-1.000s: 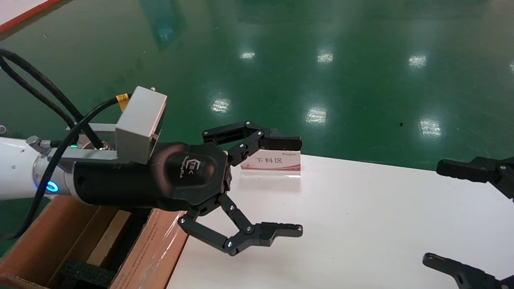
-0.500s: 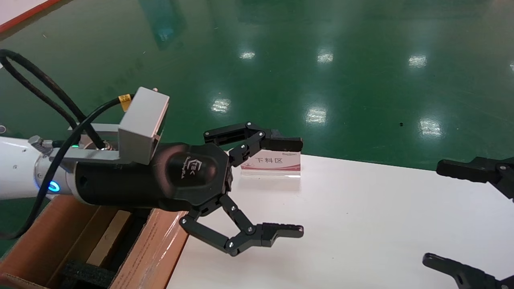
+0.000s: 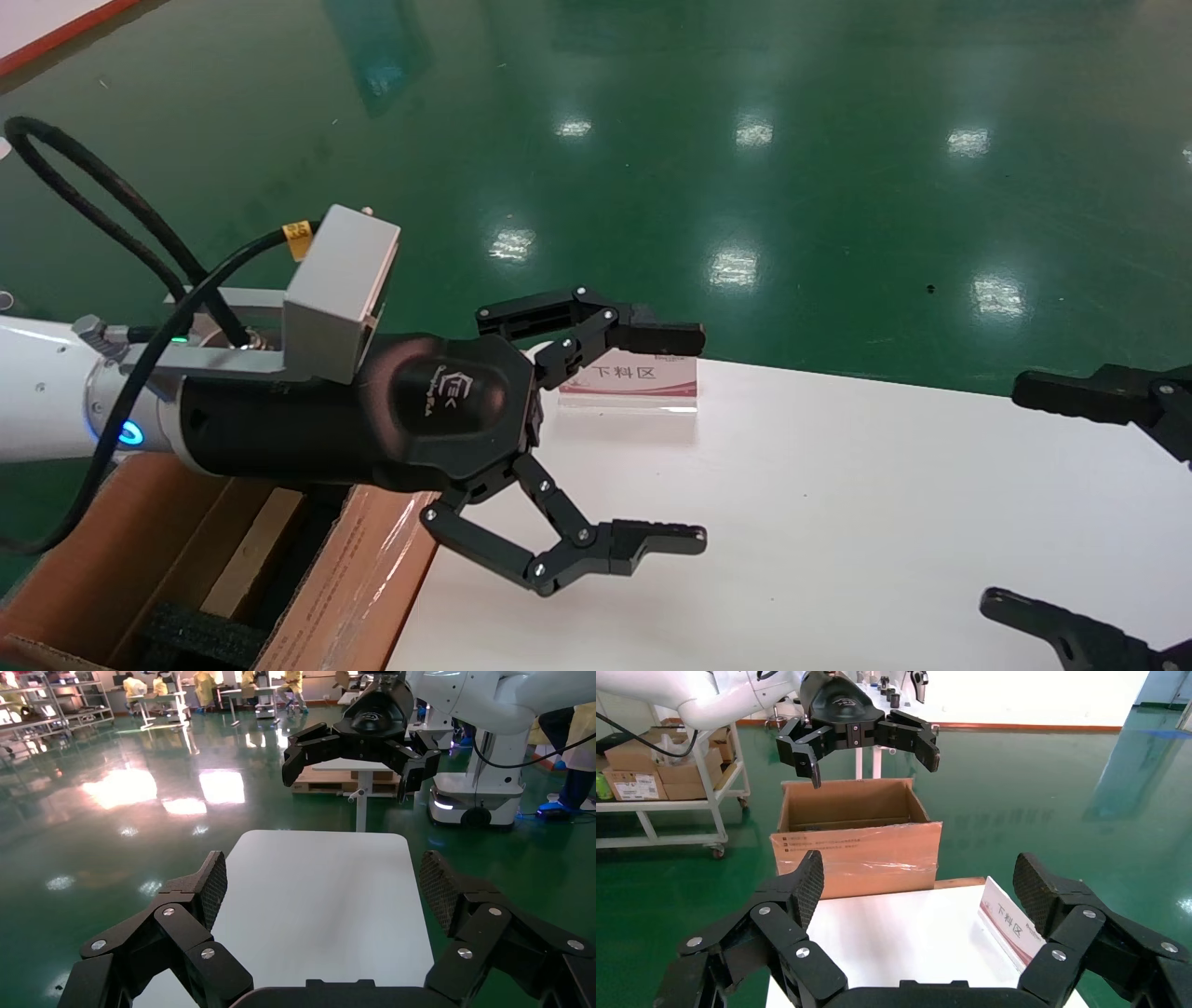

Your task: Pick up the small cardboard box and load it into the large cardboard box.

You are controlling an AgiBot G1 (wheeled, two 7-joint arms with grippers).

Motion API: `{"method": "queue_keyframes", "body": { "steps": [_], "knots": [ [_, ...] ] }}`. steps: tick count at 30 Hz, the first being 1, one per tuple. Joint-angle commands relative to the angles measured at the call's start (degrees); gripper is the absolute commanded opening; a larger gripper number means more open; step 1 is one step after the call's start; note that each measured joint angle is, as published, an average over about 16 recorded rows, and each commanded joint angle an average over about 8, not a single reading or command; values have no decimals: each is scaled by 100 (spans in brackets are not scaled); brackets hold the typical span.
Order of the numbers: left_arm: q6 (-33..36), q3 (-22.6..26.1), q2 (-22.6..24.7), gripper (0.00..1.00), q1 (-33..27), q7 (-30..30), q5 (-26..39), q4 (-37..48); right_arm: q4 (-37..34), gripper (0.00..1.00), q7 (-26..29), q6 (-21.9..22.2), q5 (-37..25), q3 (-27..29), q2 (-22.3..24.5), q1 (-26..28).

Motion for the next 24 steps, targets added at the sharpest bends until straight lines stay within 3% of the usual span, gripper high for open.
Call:
{"method": "queue_keyframes", "body": {
  "steps": [1, 24],
  "knots": [
    [-2, 11, 0, 100, -6, -1, 1, 0, 0, 100, 0, 0, 0, 0, 0, 0],
    [-17, 117, 0, 100, -63, -5, 15, 7, 2, 100, 1, -1, -2, 0, -1, -1]
  ]
}}
